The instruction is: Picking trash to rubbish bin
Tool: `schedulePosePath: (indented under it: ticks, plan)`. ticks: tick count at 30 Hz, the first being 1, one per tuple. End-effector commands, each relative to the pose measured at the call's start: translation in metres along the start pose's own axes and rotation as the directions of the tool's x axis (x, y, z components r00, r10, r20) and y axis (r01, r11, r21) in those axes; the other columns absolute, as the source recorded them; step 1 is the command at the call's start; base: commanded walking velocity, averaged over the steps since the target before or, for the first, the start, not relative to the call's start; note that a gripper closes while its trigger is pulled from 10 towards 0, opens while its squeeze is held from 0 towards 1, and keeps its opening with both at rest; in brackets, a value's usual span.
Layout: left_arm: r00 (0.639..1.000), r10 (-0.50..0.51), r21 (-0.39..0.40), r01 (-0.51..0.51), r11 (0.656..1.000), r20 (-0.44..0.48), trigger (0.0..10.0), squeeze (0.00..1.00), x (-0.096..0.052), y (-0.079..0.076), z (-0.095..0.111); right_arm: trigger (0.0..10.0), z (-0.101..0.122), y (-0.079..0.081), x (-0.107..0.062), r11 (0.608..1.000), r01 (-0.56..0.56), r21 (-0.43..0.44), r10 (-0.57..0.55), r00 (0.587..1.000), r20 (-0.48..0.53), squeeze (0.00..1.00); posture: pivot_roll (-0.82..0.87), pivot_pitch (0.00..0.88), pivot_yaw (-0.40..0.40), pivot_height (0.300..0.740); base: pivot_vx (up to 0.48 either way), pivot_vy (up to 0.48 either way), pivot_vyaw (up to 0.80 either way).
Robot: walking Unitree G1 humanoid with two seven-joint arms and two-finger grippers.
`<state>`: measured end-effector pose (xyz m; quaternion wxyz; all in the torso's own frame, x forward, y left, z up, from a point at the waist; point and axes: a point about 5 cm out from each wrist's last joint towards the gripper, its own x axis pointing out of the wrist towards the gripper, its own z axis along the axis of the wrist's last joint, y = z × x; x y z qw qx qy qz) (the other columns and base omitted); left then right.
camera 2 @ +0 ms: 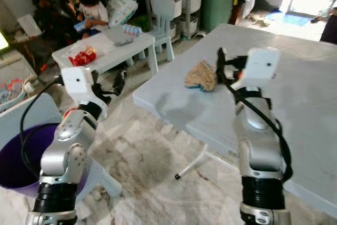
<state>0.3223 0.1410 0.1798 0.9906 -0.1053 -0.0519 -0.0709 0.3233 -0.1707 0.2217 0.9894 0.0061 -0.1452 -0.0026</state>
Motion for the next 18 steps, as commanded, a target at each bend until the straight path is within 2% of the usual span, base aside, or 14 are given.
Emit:
schedulePosePath:
  ticks: [1, 10, 18]
  plan:
    - [1.0, -0.026, -0.008, 0.026, 1.0, -0.014, 10.0, 0.0, 0.002, -0.009, -0.003, 10.0, 0.006, -0.006, 0.001, 1.0, 0.017, -0.004, -0.017, 1.0, 0.017, 1.0, -0.04, 0.0, 0.035, 0.74, 0.364, 0.0, 0.0]
    - [0.999, -0.032, -0.005, 0.032, 0.999, -0.029, 10.0, 0.0, 0.002, -0.009, -0.006, 10.0, 0.003, -0.003, 0.002, 1.0, -0.001, -0.005, 0.001, 1.0, -0.003, 1.0, -0.04, 0.0, 0.034, 0.74, 0.348, 0.0, 0.0]
    - [0.997, -0.045, 0.005, 0.045, 0.999, -0.065, 10.0, 0.0, 0.001, -0.011, -0.013, 10.0, -0.018, 0.009, -0.003, 0.995, -0.1, 0.018, 0.102, 0.984, -0.144, 1.0, -0.04, 0.0, 0.035, 0.74, 0.282, 0.0, 0.0]
